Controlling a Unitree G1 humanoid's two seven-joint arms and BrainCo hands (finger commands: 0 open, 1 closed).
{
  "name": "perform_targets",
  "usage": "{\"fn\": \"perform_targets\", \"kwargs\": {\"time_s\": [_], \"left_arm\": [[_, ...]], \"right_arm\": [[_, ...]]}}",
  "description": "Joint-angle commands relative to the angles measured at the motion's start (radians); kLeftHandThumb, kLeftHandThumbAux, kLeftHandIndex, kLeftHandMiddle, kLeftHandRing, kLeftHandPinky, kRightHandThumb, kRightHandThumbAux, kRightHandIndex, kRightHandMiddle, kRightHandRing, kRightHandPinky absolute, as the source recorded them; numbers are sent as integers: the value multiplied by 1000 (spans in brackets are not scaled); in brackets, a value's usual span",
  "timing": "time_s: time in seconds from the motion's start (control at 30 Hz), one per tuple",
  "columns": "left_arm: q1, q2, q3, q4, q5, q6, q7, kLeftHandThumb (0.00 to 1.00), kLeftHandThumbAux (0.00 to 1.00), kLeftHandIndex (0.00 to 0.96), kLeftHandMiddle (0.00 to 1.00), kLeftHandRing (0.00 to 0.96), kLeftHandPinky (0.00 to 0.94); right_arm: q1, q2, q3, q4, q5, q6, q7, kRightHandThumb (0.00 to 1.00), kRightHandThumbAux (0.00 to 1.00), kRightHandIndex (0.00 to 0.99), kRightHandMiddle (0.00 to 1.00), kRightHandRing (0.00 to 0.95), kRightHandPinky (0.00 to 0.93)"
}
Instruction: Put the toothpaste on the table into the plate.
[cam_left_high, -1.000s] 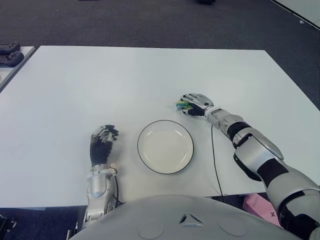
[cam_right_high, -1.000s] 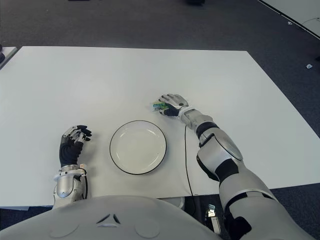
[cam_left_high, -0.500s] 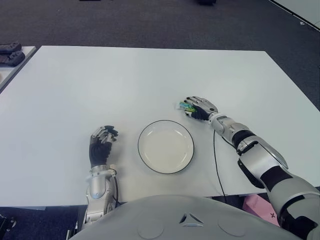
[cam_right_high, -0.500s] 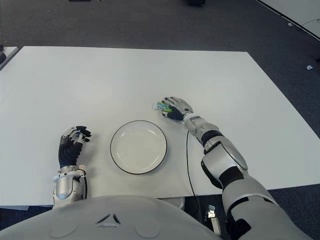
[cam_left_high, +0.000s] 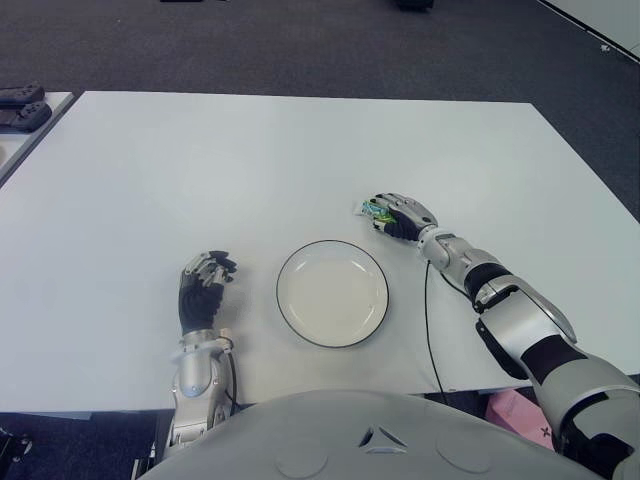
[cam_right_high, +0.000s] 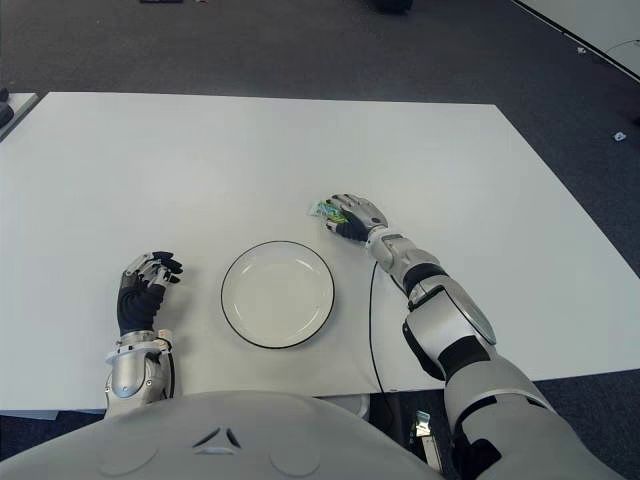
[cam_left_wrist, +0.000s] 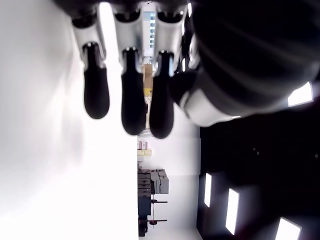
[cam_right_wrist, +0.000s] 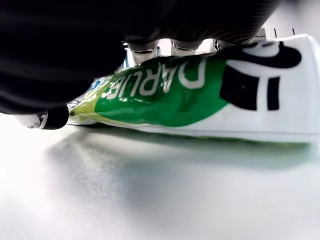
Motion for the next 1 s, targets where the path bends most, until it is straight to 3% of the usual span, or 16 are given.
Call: {"fn": "perform_targets", "kwargs": {"time_s": [0.03, 0.17, 0.47, 0.83, 0.9, 1.0], "left_arm": [[13, 1, 0, 12, -7, 41, -16, 696, 726, 430, 532, 531, 530], [16, 1, -1, 6, -7, 47, -18, 696, 727, 430, 531, 535, 533], [17, 1, 0, 3, -15, 51, -27, 695, 726, 430, 540, 546, 542], [19, -6, 0, 1, -23, 50, -25, 696, 725, 432, 535, 537, 539], [18, -8, 0, 2, -24, 46, -24, 697, 725, 432, 534, 536, 541], [16, -9, 1, 5, -24, 40, -22, 697, 725, 432, 533, 536, 539]], "right_arm": [[100, -18, -2, 60, -6, 77, 88, 561, 238, 7, 34, 35, 110], [98, -15, -20, 58, 8, 79, 87, 568, 277, 69, 111, 122, 211], [94, -9, -53, 54, 27, 63, 64, 703, 342, 266, 374, 359, 357], [84, -7, -71, 48, 31, 46, 35, 772, 378, 489, 553, 541, 509], [80, -9, -65, 47, 23, 45, 28, 747, 563, 459, 575, 557, 518], [72, -13, -51, 45, 6, 43, 12, 738, 650, 447, 614, 600, 557]]}}
